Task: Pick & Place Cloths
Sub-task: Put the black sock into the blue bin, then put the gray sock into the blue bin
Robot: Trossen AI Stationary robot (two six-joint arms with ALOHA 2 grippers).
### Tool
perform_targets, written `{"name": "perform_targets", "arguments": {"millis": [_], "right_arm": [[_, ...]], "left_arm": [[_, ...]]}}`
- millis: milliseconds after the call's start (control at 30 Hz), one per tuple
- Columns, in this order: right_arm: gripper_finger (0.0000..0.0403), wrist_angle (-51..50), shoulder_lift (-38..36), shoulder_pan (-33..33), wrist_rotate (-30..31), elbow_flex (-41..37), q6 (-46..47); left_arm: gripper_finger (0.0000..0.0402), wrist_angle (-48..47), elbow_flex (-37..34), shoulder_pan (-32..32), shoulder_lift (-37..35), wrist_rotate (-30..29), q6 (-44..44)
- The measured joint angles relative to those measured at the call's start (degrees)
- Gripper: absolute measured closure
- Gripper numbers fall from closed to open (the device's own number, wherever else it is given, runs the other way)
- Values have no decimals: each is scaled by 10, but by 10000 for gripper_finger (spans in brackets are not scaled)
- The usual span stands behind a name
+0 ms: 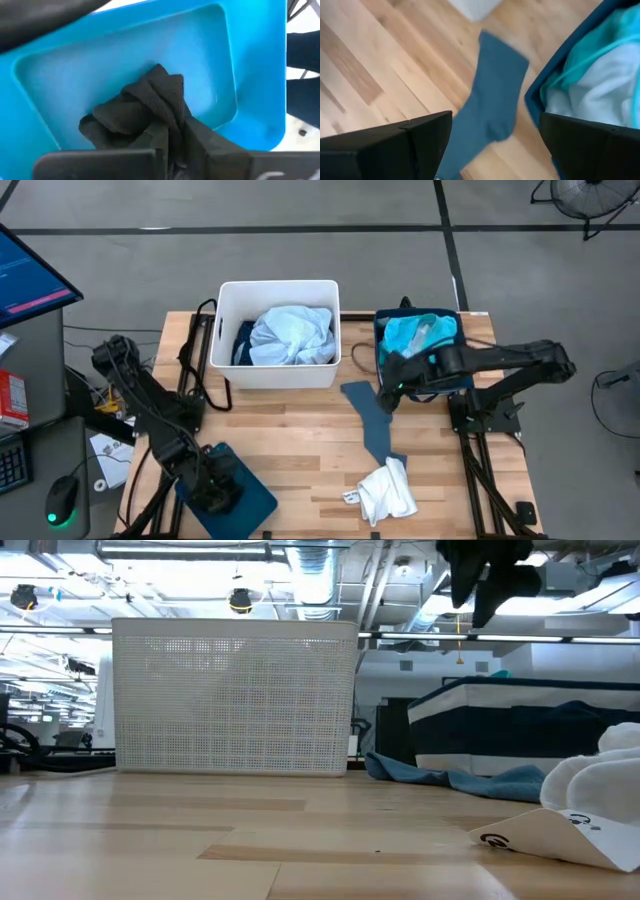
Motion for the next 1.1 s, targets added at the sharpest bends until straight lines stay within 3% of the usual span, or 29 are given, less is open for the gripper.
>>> {"name": "perform_targets", "arguments": {"millis": [267,533,833,1100], "right_arm": [[112,-52,89,37,-19,0,61],[112,-22,172,55,-82,0,62],[112,63,263,71,-144,1,73],[112,62,337,73,-146,0,75]], "left_arm": [[268,1,-11,16,-42,-6,-4],[177,15,-11,24,-100,-30,-26],[166,27,-11,30,-175,-120,-20],[174,40,-11,30,-211,-171,28]]}}
